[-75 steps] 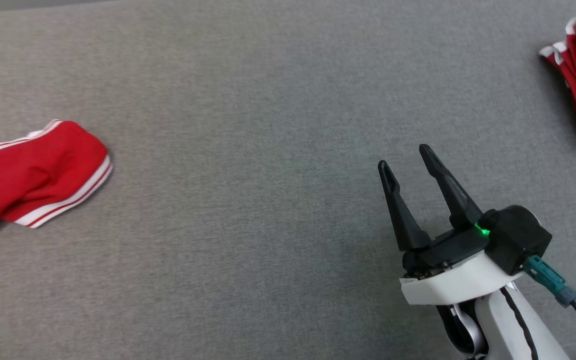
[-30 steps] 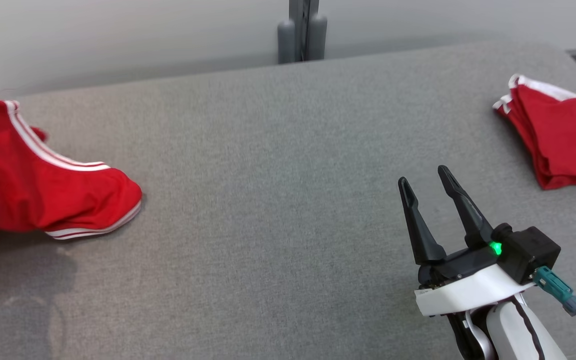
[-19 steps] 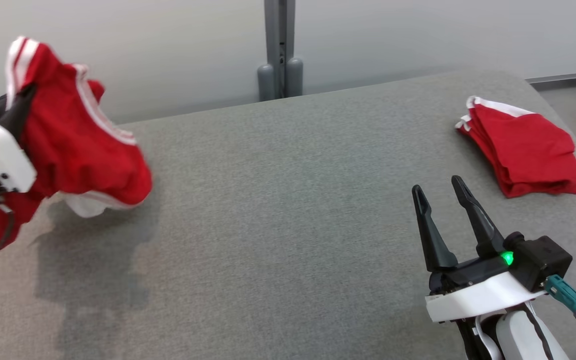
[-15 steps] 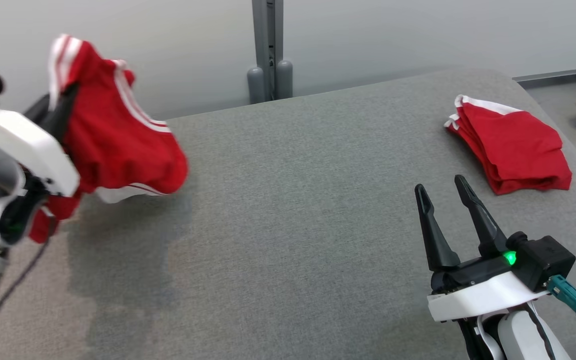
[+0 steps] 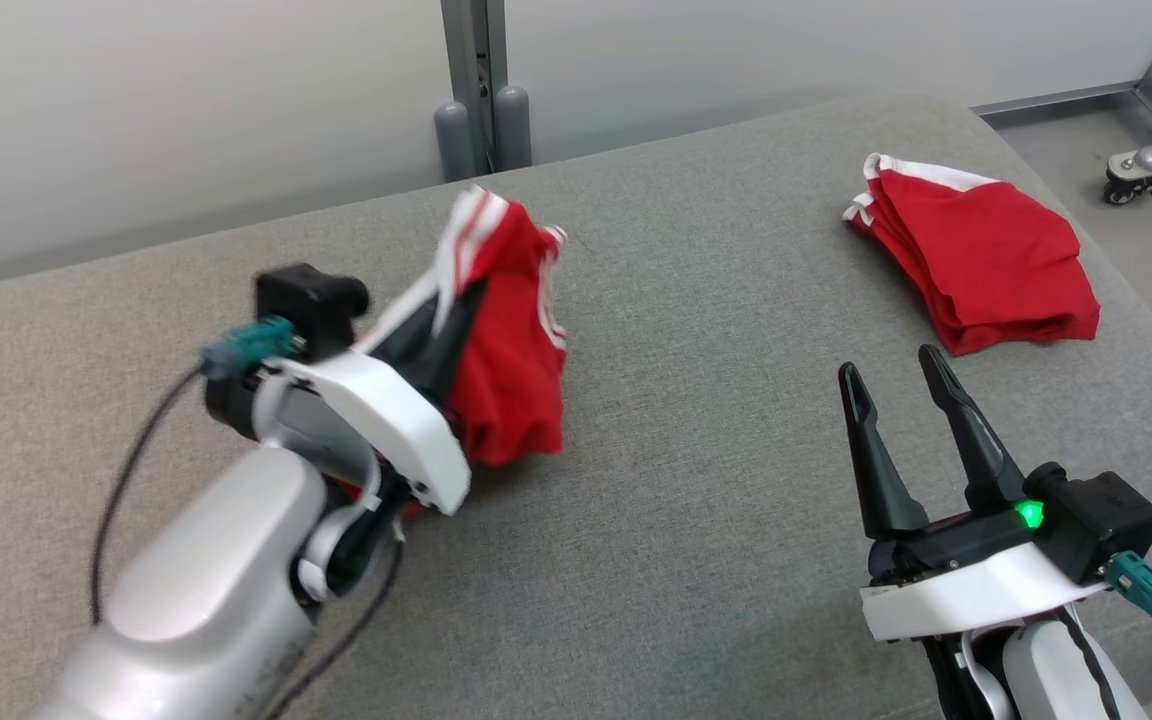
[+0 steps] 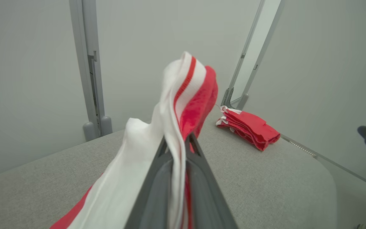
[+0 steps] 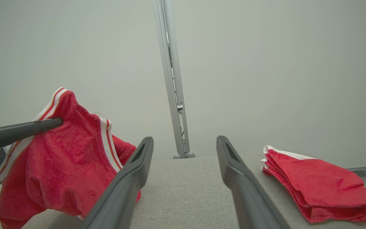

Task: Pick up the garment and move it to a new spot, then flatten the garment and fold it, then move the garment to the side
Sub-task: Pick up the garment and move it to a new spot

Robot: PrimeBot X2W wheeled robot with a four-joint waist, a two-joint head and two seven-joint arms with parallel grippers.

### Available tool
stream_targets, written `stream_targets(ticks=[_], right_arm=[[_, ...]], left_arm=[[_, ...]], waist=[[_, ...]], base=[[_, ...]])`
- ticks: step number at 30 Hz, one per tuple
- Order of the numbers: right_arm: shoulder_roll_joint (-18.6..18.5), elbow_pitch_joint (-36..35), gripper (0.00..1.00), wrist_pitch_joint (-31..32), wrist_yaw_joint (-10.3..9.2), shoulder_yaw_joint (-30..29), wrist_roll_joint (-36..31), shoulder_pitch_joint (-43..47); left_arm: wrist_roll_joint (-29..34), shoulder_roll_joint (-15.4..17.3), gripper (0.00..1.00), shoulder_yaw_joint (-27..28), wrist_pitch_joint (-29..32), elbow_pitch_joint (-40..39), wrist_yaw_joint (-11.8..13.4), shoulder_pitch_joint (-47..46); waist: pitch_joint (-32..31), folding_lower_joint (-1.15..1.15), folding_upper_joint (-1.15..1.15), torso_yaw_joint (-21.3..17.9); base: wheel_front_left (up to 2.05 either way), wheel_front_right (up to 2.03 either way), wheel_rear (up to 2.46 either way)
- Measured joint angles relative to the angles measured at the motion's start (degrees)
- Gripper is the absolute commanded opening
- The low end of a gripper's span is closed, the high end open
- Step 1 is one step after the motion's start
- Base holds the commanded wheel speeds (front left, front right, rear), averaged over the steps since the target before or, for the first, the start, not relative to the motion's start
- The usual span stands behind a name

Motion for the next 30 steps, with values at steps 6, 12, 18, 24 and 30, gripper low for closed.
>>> stream_targets(ticks=[6, 12, 18, 24, 30], right_arm=[[0.01, 0.14, 1.0, 0.0, 0.0, 0.22, -0.32, -0.01], [0.03, 0.77, 1.0, 0.0, 0.0, 0.87, -0.42, -0.12], [0.03, 1.45, 1.0, 0.0, 0.0, 0.75, -0.74, -0.18], [0.01, 1.81, 1.0, 0.0, 0.0, 0.47, -1.11, -0.14], [0.0, 2.26, 1.0, 0.0, 0.0, -0.04, -1.56, 0.72]], left_arm=[[1.82, -5.02, 0.0, -5.53, -0.87, 5.66, -2.38, 1.5], [2.22, -9.05, 1.0, -8.71, -1.44, 11.99, -5.34, 2.03], [2.25, -10.14, 1.0, -8.88, -3.38, 14.7, -6.73, 1.2], [2.47, -8.58, 1.0, -6.81, -6.45, 13.76, -6.3, -0.03], [2.38, -3.48, 1.0, -2.59, -10.37, 10.33, -4.16, 0.64]], waist=[[0.78, 0.0, 0.0, 0.22], [0.74, 0.0, 0.0, 1.34], [0.16, 0.0, 0.0, 3.02], [-0.95, 0.0, 0.0, 5.06], [-2.43, 0.0, 0.0, 7.35]], base=[[0.0, 0.0, 0.0], [0.0, 0.0, 0.0], [0.0, 0.0, 0.0], [0.0, 0.0, 0.0], [0.0, 0.0, 0.0]])
